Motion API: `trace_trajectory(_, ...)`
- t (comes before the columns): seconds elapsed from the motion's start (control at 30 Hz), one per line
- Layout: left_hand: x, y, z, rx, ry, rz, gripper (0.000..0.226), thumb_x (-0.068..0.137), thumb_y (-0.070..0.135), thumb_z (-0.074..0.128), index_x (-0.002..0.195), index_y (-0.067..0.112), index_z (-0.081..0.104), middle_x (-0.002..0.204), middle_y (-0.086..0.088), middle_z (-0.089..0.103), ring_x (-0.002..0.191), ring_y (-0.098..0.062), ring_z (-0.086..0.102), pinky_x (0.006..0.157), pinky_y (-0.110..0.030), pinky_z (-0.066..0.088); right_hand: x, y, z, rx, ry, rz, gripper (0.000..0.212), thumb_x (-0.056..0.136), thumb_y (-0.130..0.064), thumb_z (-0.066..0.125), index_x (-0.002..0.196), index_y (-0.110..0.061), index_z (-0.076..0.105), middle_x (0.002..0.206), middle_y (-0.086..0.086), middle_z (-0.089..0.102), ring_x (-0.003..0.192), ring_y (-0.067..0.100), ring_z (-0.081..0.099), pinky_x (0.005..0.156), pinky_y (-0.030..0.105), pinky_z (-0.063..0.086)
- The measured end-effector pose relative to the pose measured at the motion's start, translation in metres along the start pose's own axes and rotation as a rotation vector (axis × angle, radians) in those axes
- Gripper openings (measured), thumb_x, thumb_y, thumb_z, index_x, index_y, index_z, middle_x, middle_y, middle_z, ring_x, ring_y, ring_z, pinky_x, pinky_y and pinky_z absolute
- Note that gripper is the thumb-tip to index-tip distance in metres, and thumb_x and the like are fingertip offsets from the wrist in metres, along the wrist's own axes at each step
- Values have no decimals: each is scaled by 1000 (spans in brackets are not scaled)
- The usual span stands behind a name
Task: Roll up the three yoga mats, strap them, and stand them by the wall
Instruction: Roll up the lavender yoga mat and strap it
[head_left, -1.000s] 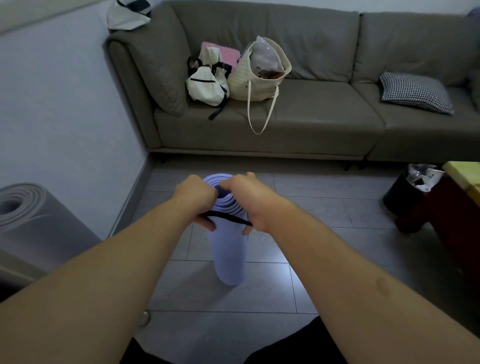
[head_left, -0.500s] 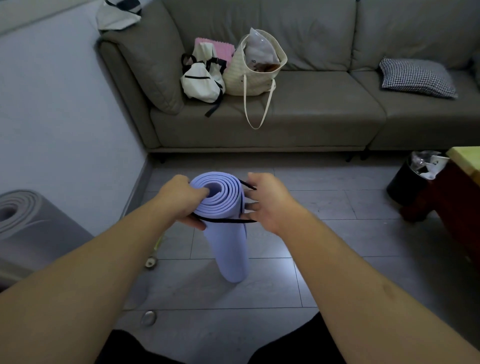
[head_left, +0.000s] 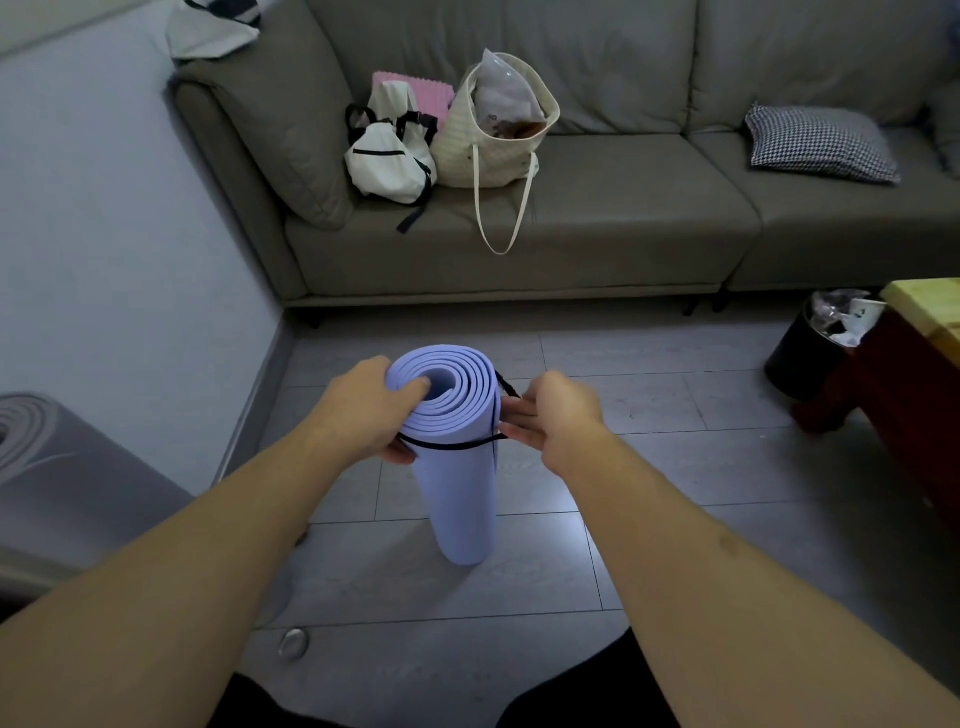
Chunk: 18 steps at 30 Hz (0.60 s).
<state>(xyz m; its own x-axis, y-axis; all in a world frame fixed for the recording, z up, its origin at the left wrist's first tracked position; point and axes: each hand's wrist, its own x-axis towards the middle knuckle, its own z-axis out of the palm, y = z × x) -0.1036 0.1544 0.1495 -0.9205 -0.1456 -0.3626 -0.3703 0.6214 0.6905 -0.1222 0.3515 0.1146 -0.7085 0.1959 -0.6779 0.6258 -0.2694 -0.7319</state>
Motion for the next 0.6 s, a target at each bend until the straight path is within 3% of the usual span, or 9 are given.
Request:
trace_trajectory(0.1,-1,-1,-2,-3,-12,19,33,103,46,61,117,17,57,102,-11,73,62,-27,77,70,-46,67,4,-1,4,-128,-12,-89,20,96,0,55,101,-2,75,79,10,80,73,23,80,71,36,67)
trace_trajectory(0.2,-2,-2,-4,-24,-39,29,31,103,42,62,120,16,60,97,-12,75,65,-27,78,70,-46,67,4,1,10,-414,-17,-352,35,92,-5,59,77,-27,81,85,-1,79,87,23,77,83,47,66)
trace_trajectory(0.3,-3,0,-4,-16,-86,19,29,103,38,63,121,15,60,95,-13,76,68,-27,78,73,-47,67,-3,-1,10,-607,-24,-547,37,94,-8,58,109,-33,82,87,-15,74,84,13,74,79,41,67)
trace_trajectory(0.43,-5,-2,-4,-19,-174,-7,24,99,37,65,116,20,62,91,-12,77,71,-26,79,76,-48,67,-2,-15,6,-836,-2,-686,54,91,-8,60,134,-41,70,93,-14,71,66,15,74,64,42,66)
trace_trajectory(0.5,-4,-8,-5,-8,-206,-27,24,98,40,65,116,23,64,92,-10,78,72,-24,79,76,-46,67,3,-19,7,-946,-1,-705,54,93,-11,59,135,-42,67,95,-16,67,64,12,71,67,40,66)
trace_trajectory(0.6,-4,-19,-2,-28,-214,-59,28,97,47,65,112,24,67,94,-5,78,74,-21,79,76,-44,67,16,-12,8,-890,-183,-608,31,102,-13,59,122,-31,74,109,-15,73,93,9,71,88,40,63)
